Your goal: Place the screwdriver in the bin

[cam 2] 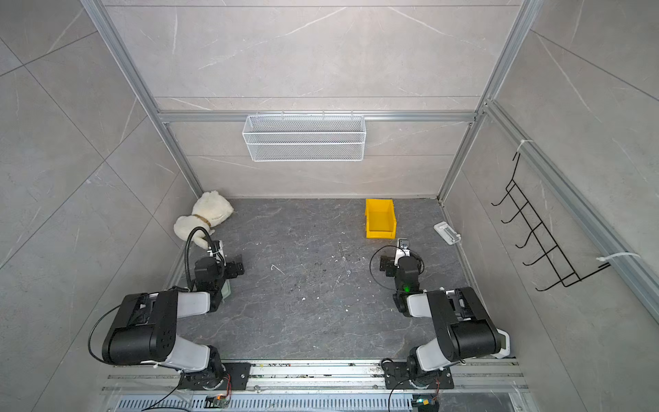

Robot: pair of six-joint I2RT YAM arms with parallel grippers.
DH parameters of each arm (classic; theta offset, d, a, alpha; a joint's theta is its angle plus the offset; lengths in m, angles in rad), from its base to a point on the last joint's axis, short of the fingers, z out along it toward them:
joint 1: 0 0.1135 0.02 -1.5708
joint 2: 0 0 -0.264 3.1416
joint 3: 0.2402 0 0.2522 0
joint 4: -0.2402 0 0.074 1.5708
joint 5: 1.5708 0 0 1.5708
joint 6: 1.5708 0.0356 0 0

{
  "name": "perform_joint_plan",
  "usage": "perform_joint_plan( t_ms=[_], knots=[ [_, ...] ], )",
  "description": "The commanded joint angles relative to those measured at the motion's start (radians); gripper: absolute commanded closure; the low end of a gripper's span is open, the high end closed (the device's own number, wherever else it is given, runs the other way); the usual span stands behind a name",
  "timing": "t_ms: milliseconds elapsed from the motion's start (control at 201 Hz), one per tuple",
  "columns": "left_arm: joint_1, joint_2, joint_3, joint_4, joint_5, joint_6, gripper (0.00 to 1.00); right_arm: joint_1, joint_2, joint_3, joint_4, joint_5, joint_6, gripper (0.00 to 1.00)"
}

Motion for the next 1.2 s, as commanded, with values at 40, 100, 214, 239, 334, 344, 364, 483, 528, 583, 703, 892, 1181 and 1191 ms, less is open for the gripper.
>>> perform_joint_plan(
  t_ms=[40, 100, 214, 239, 334, 344, 364, 483, 528, 583, 703, 892, 1181, 1191],
  knots=[
    [-0.001, 0.004, 0.003, 0.057, 0.028, 0.010, 0.00, -0.002, 0.000, 0.016, -0.005, -0.009, 0.017, 0.01],
    [-0.001, 0.003, 0.003, 0.053, 0.030, 0.009, 0.00, -0.002, 0.000, 0.016, -0.005, -0.009, 0.017, 0.01],
    [0.000, 0.003, 0.003, 0.056, 0.030, 0.010, 0.00, -0.002, 0.000, 0.016, -0.006, -0.009, 0.017, 0.01],
    [0.000, 0.003, 0.003, 0.055, 0.030, 0.010, 0.00, -0.001, 0.000, 0.016, -0.005, -0.009, 0.016, 0.01],
    [0.000, 0.003, 0.003, 0.056, 0.029, 0.009, 0.00, -0.001, 0.000, 0.016, -0.005, -0.009, 0.018, 0.01],
    [0.000, 0.003, 0.003, 0.056, 0.030, 0.008, 0.00, -0.001, 0.000, 0.016, -0.005, -0.009, 0.017, 0.01],
    [0.000, 0.003, 0.003, 0.056, 0.030, 0.009, 0.00, -0.002, 0.000, 0.016, -0.005, -0.009, 0.017, 0.01],
    [0.000, 0.003, 0.003, 0.055, 0.031, 0.008, 0.00, -0.001, 0.000, 0.016, -0.005, -0.009, 0.016, 0.01],
    [0.002, 0.003, 0.002, 0.056, 0.034, 0.009, 0.00, -0.001, 0.000, 0.016, -0.005, -0.009, 0.017, 0.01],
    [0.001, 0.005, 0.006, 0.052, 0.037, 0.008, 0.00, -0.001, 0.000, 0.016, -0.005, -0.009, 0.017, 0.01],
    [0.003, 0.003, 0.003, 0.053, 0.033, 0.008, 0.00, -0.001, 0.001, 0.018, -0.005, -0.009, 0.017, 0.01],
    [0.000, -0.059, -0.023, 0.055, 0.022, 0.012, 0.00, -0.001, -0.030, 0.009, -0.010, 0.006, 0.022, 0.01],
    [-0.113, -0.437, 0.011, -0.262, -0.018, 0.014, 0.00, 0.000, -0.309, 0.069, -0.327, -0.040, 0.015, 0.01],
    [-0.120, -0.446, 0.017, -0.273, -0.017, 0.012, 0.00, 0.000, -0.319, 0.080, -0.347, -0.045, 0.016, 0.01]
  ],
)
